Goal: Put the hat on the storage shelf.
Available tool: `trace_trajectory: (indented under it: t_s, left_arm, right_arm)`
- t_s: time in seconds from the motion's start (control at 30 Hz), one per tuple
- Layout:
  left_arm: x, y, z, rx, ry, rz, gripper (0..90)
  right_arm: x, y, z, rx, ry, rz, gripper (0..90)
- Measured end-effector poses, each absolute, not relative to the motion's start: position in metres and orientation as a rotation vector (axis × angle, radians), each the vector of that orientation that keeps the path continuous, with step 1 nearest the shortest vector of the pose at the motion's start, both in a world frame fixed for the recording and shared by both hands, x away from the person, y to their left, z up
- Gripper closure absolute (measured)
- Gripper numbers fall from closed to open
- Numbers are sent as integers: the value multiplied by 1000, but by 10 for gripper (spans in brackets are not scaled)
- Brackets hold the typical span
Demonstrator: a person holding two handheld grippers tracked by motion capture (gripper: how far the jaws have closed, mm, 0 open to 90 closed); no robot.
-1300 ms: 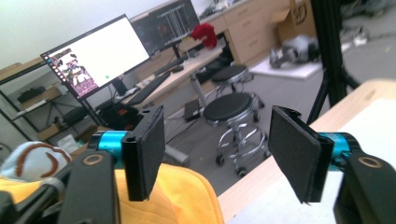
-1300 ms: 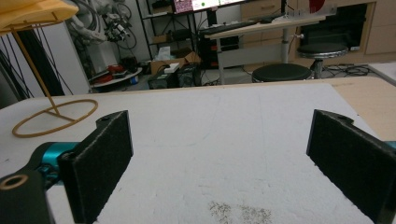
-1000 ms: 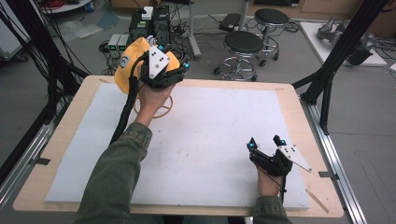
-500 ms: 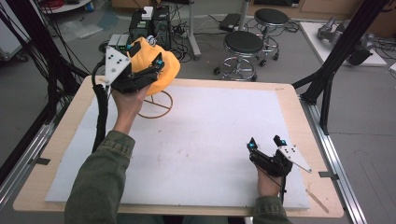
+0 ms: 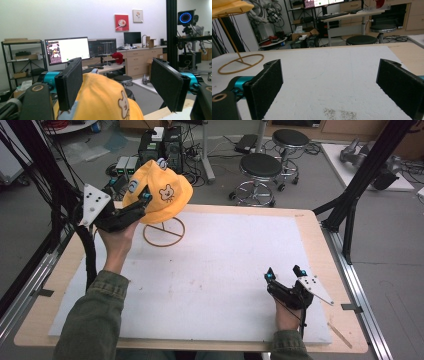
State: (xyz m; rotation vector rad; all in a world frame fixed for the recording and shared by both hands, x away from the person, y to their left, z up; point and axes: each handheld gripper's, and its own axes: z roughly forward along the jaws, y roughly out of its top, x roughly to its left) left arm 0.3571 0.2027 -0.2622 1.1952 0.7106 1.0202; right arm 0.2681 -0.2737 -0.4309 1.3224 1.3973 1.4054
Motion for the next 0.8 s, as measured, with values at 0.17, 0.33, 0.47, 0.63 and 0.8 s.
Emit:
trace_trajectory:
  t_s: [0.17,0.33,0.47,0.63,0.8]
  left_arm:
    - [350,220,-271,1178,752,1025,263]
    - [340,236,-283,1185,793,1029,258]
    - [332,248,-291,1172,824,1032,255]
    - [325,257,-299,1157,857,1041,251]
    - [316,262,-309,1160,880,1066,246]
  right_arm:
    - [268,-274,-431,1318,1398,1404,58]
    - [267,-274,-430,1314,1396,1398,58]
    - [265,-273,-430,1312,1385,1389,58]
    - [264,-273,-429,1314,1380,1386,58]
    - [262,-273,-429,1311,1378,1379,58]
